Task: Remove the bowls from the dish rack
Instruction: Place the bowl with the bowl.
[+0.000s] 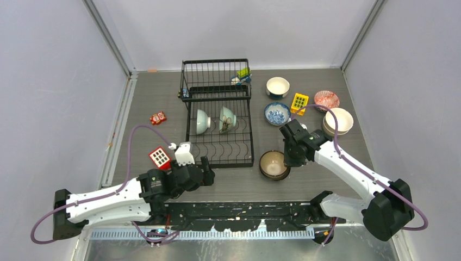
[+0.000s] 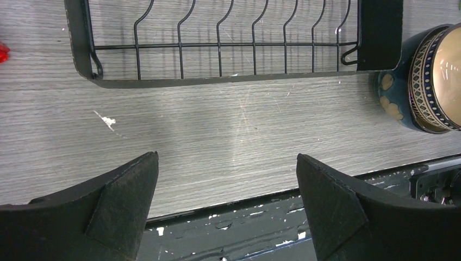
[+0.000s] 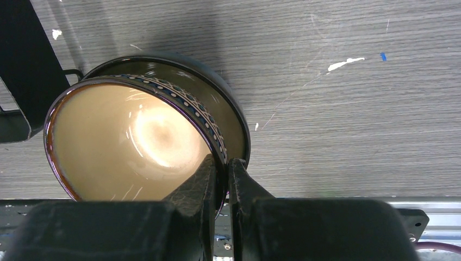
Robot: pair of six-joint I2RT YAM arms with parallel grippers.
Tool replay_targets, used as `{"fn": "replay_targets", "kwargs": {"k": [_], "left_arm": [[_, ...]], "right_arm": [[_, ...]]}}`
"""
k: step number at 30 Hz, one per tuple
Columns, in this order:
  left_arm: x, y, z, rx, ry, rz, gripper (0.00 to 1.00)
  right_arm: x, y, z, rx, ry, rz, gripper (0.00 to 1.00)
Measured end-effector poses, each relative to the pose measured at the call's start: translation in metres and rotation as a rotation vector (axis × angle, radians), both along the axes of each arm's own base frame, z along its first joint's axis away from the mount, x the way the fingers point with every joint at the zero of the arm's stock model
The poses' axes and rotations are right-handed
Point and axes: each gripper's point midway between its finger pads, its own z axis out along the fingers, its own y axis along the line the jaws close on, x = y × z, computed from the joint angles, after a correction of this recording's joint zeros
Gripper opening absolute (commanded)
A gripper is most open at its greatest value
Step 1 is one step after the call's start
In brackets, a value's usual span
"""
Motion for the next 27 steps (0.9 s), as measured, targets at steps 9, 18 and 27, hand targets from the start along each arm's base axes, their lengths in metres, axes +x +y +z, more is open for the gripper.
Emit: {"fn": "replay_targets", "kwargs": {"k": [9, 18, 27], "left_arm": [[0.000, 0.001, 0.000, -0.005, -0.002, 0.000, 0.99], [0.000, 0.001, 0.000, -0.005, -0.002, 0.000, 0.99], [0.000, 0.001, -0.001, -0.005, -0.002, 0.000, 0.99]], "right_arm": [[0.000, 0.000, 0.000, -0.002, -0.001, 0.000, 0.22], [-0.001, 0.000, 0.001, 0.000, -0.001, -0.015, 0.34], [0.000, -0.001, 0.020, 0.027, -0.056, -0.026, 0.41]]}}
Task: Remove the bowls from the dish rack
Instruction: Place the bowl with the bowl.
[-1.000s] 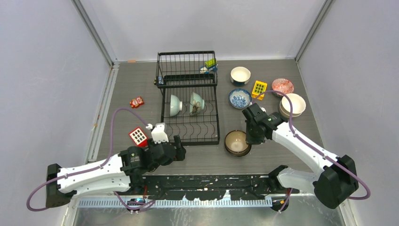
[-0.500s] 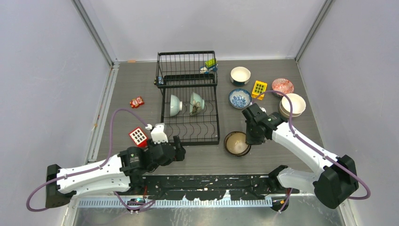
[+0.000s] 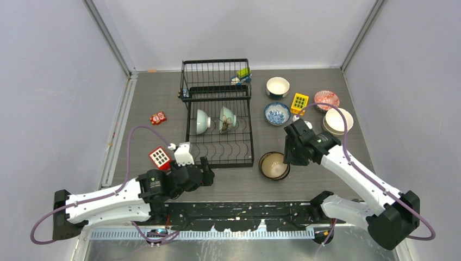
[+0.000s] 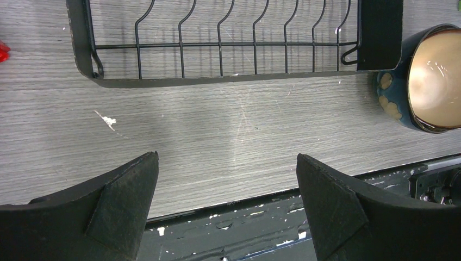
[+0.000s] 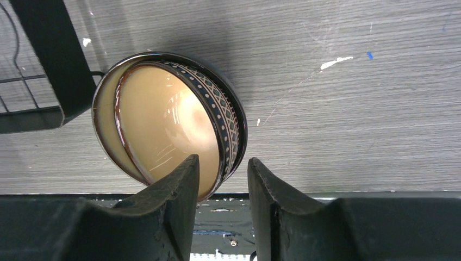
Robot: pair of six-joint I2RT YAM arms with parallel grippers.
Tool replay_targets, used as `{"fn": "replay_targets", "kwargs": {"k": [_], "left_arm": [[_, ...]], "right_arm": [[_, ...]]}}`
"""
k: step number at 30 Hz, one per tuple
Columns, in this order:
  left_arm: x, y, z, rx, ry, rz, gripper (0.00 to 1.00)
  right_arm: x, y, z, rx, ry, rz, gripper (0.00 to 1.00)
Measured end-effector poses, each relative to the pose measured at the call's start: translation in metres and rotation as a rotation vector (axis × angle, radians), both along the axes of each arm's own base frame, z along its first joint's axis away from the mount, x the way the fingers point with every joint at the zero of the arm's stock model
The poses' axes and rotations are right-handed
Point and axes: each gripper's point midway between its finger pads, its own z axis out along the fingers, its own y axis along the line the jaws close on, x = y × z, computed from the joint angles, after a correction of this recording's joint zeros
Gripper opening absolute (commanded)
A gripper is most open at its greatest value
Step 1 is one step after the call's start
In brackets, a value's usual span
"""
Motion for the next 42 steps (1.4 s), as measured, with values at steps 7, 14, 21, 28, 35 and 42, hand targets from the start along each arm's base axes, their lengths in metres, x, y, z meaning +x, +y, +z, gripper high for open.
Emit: {"fn": "replay_targets", "kwargs": {"k": [7, 14, 21, 28, 35, 42], "left_arm": [[0.000, 0.000, -0.001, 0.003, 0.001, -0.001, 0.99], [0.000, 0.000, -0.002, 0.009, 0.004, -0.001, 0.99], [-0.001, 0.001, -0.006, 0.006, 0.001, -0.002, 0.99], [0.000, 0.001, -0.005, 0.005, -0.004, -0.008, 0.99], [0.000, 0.002, -0.006, 0.003, -0.009, -0.013, 0.99], [-0.001, 0.003, -0.007, -0.002, -0.012, -0.012, 0.99]], "right_arm": [[-0.004, -0.005, 0.009, -0.003, -0.012, -0.012, 0.33], [-0.008, -0.006, -0.002, -0.036, 0.054, -0.027, 0.19], [-0.009, -0.005, -0.003, -0.030, 0.064, -0.059, 0.15], [-0.008, -0.005, -0.005, -0.026, 0.065, -0.081, 0.15], [-0.008, -0.004, -0.011, -0.036, 0.085, -0.086, 0.15], [-0.017, -0.004, -0.028, -0.019, 0.122, -0.126, 0.21]]}}
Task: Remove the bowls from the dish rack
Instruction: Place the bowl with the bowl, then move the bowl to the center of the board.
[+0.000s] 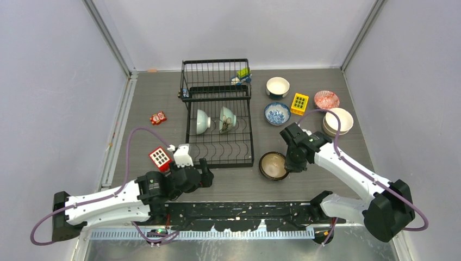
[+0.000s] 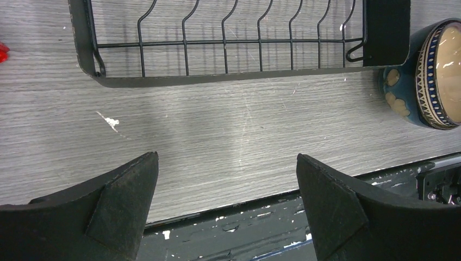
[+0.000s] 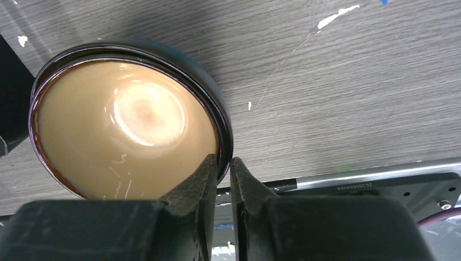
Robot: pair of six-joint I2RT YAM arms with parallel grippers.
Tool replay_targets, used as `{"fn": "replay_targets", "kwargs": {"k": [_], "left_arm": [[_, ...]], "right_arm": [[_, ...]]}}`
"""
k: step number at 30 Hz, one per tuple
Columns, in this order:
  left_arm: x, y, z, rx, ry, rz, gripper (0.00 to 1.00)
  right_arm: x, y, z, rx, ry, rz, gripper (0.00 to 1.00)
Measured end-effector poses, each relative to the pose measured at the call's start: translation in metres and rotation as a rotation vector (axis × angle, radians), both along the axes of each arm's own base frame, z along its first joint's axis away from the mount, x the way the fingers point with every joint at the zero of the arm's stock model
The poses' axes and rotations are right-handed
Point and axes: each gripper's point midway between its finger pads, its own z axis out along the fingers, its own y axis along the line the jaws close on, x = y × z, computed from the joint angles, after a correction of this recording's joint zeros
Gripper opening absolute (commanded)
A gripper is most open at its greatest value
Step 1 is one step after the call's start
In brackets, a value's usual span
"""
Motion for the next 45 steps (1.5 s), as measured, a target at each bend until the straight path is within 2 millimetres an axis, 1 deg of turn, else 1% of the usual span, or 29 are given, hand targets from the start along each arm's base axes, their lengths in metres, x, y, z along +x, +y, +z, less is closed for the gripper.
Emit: {"fn": "replay_targets", "kwargs": {"k": [4, 10, 13, 15, 19, 23, 25, 28, 31, 34, 45], "left_arm": [[0.000, 0.001, -0.001, 0.000, 0.000, 0.000, 0.99], [0.000, 0.001, 0.000, -0.007, -0.002, 0.000, 0.99], [0.000, 0.001, 0.000, -0.007, -0.002, 0.000, 0.99], [0.000, 0.000, 0.000, -0.010, -0.004, -0.002, 0.99], [0.001, -0.006, -0.001, -0.006, -0.005, -0.011, 1.00], [0.001, -0.010, -0.007, 0.026, 0.011, -0.025, 1.00], [0.000, -0.010, -0.010, 0.037, 0.018, -0.034, 1.00], [0.000, -0.011, -0.009, 0.034, 0.016, -0.038, 1.00], [0.000, -0.011, -0.006, 0.019, 0.010, -0.038, 1.00], [0.000, -0.011, -0.002, 0.002, 0.003, -0.037, 1.00], [0.000, -0.011, -0.004, 0.009, 0.006, -0.038, 1.00]], "right_arm": [[-0.001, -0.001, 0.001, 0.012, -0.015, -0.027, 0.25], [0.004, -0.002, 0.016, 0.053, -0.105, -0.074, 0.39], [0.006, -0.006, 0.024, 0.057, -0.149, -0.096, 0.48], [0.007, -0.009, 0.026, 0.051, -0.166, -0.111, 0.52], [0.013, -0.009, 0.023, 0.042, -0.180, -0.124, 0.57], [0.020, -0.002, 0.009, 0.052, -0.168, -0.122, 0.59], [0.022, 0.000, 0.001, 0.054, -0.157, -0.119, 0.59], [0.024, 0.004, -0.008, 0.054, -0.140, -0.114, 0.56], [0.024, 0.006, -0.018, 0.060, -0.130, -0.112, 0.50], [0.019, 0.004, -0.027, 0.058, -0.115, -0.111, 0.43], [0.019, 0.005, -0.030, 0.066, -0.116, -0.114, 0.20]]}}
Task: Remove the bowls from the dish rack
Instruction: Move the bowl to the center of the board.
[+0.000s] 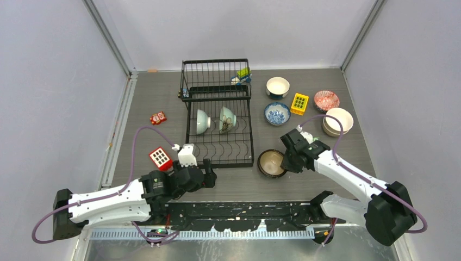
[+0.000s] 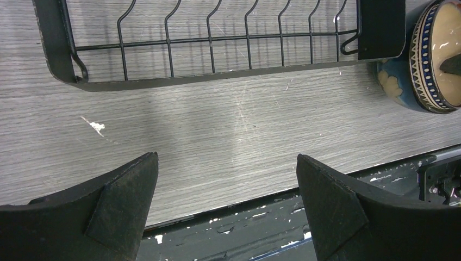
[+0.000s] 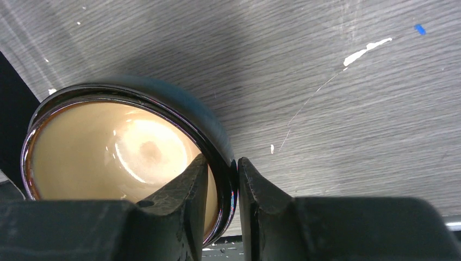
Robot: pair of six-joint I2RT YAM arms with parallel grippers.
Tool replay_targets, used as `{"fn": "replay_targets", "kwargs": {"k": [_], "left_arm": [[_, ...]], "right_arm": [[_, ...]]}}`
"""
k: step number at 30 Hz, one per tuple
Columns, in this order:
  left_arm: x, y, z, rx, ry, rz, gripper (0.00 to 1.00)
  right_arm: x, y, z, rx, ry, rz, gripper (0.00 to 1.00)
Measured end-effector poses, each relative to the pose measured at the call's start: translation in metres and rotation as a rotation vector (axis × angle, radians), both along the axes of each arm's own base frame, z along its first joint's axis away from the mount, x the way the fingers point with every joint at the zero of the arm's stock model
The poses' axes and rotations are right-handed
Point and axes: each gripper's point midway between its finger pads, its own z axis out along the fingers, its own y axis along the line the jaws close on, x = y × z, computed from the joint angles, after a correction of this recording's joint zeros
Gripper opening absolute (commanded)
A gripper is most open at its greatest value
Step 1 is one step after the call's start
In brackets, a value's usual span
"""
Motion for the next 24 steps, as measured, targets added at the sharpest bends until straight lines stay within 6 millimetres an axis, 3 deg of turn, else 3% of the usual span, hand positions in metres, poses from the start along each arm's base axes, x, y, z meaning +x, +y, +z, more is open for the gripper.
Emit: {"fn": "replay_targets", "kwargs": {"k": [9, 17, 20, 24], "left_arm": [[0.000, 0.001, 0.002, -0.008, -0.004, 0.001, 1.00], [0.003, 0.010, 0.007, 0.014, -0.034, 0.017, 1.00], [0.009, 0.011, 0.020, 0.025, -0.076, 0.013, 1.00], [0.022, 0.010, 0.045, 0.052, -0.140, 0.011, 1.00]], "right_arm": [[0.012, -0.008, 0.001, -0.017, -0.039, -0.057, 0.13], [0.047, -0.035, 0.001, -0.039, -0.067, -0.199, 0.17], [0.060, -0.039, 0.001, -0.049, -0.074, -0.216, 0.23], [0.073, -0.039, 0.003, -0.048, -0.091, -0.217, 0.48]]}}
